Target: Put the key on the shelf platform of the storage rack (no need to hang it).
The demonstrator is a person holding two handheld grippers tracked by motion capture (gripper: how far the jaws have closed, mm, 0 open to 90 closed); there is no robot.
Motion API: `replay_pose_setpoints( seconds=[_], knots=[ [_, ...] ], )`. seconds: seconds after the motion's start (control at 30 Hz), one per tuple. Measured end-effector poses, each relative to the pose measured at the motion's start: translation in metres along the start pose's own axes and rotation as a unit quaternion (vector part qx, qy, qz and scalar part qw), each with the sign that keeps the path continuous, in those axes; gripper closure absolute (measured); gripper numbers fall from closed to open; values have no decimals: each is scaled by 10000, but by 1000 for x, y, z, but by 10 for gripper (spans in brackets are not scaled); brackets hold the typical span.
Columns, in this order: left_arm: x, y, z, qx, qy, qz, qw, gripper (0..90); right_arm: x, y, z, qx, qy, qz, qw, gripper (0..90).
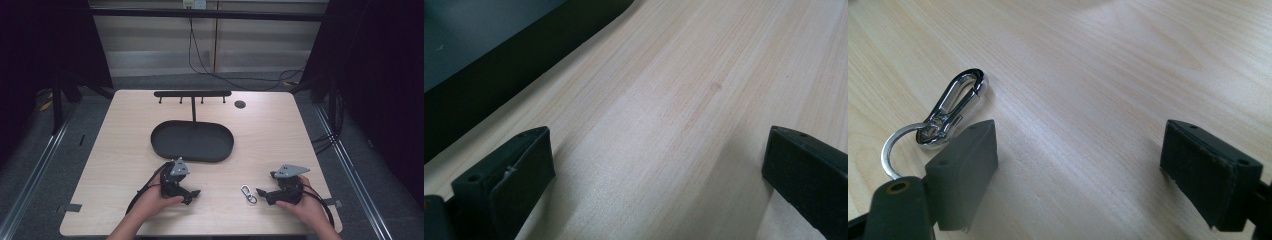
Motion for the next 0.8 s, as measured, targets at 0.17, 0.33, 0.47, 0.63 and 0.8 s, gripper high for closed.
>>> replay_pose_setpoints(
  seconds=[0.17,0.33,0.47,0.63,0.8],
  knots=[
    [0,0,0,-6,-11,5,10000,0,0,-3,5,316,56,-61,9995,219],
    [0,0,0,7,-25,1,10000,0,-1,-7,9,685,172,-138,9974,240],
    [0,0,0,2,-25,3,10000,0,5,-14,16,901,214,-189,9955,240],
    [0,0,0,6,-24,4,10000,0,10,-23,25,761,98,-304,9966,255],
    [0,0,0,-2,-12,5,10000,0,14,-32,31,898,119,-404,9951,258]
  ],
)
Point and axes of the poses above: each handheld gripper's, and its own axes: z roughly backward along the jaws, y roughly out of its underside, x roughly to its left, the point moved 3 cm from there along -z, roughly forward along the jaws, and after that the axes turned 7 degrees about x, right-handed, at the moved point
